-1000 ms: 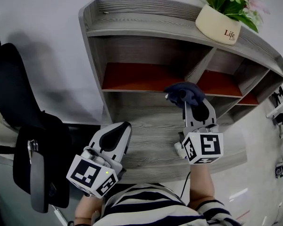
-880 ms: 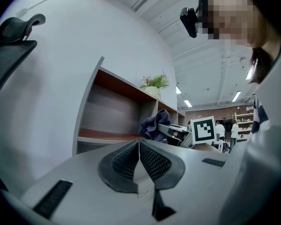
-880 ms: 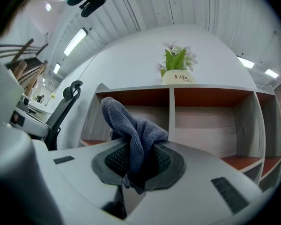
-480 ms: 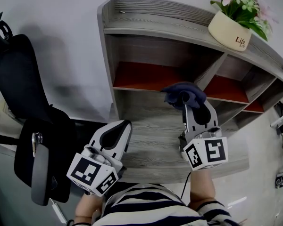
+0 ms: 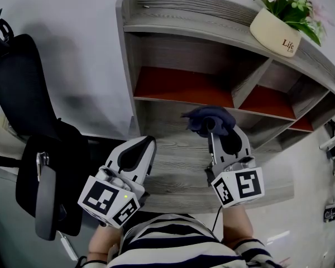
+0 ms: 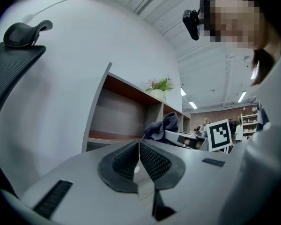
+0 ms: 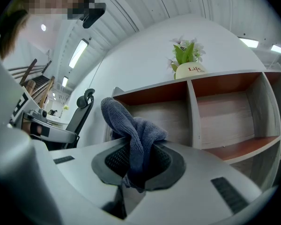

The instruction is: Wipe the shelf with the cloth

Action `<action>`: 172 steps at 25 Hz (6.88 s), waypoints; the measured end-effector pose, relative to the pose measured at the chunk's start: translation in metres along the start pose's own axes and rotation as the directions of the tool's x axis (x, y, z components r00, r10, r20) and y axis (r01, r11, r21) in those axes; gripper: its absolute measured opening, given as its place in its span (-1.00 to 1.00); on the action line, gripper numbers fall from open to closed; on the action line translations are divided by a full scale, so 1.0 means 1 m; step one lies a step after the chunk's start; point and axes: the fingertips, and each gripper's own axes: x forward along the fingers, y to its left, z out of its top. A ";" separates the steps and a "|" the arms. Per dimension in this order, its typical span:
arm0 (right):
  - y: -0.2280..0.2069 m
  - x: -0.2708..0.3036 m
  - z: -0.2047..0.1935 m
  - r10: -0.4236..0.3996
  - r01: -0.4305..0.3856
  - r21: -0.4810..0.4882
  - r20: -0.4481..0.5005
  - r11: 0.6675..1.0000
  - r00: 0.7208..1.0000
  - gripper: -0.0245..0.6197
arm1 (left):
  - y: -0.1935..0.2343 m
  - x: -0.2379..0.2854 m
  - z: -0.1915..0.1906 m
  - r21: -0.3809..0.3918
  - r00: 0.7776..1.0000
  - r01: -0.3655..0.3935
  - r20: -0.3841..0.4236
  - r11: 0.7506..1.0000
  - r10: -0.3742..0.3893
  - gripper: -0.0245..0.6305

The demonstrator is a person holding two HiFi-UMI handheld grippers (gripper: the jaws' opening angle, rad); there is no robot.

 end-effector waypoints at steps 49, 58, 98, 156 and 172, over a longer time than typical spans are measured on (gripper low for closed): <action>0.090 0.173 0.083 0.242 -0.212 -0.248 0.097 0.945 0.965 -0.69 | 0.051 -0.048 0.011 0.014 0.975 -0.222 0.023 0.975 0.222 -0.86; 0.103 0.202 0.081 0.228 -0.184 -0.392 0.067 0.902 0.971 -0.69 | 0.051 -0.051 0.007 0.008 0.975 -0.223 0.015 0.975 0.223 -0.86; 0.114 0.198 -0.008 0.255 -0.391 -0.696 -0.296 0.603 0.920 -0.69 | 0.035 -0.037 0.011 0.023 0.986 -0.164 0.026 0.986 0.164 -0.86; -0.014 0.112 -0.050 -0.214 -0.352 -0.784 -0.513 0.511 0.831 -0.69 | -0.004 -0.009 0.004 0.019 1.000 0.013 0.005 1.000 -0.013 -0.86; -0.053 0.093 -0.034 -0.379 -0.216 -0.847 -0.427 0.486 0.821 -0.69 | -0.013 0.002 0.002 0.005 0.999 0.052 0.011 0.999 -0.052 -0.86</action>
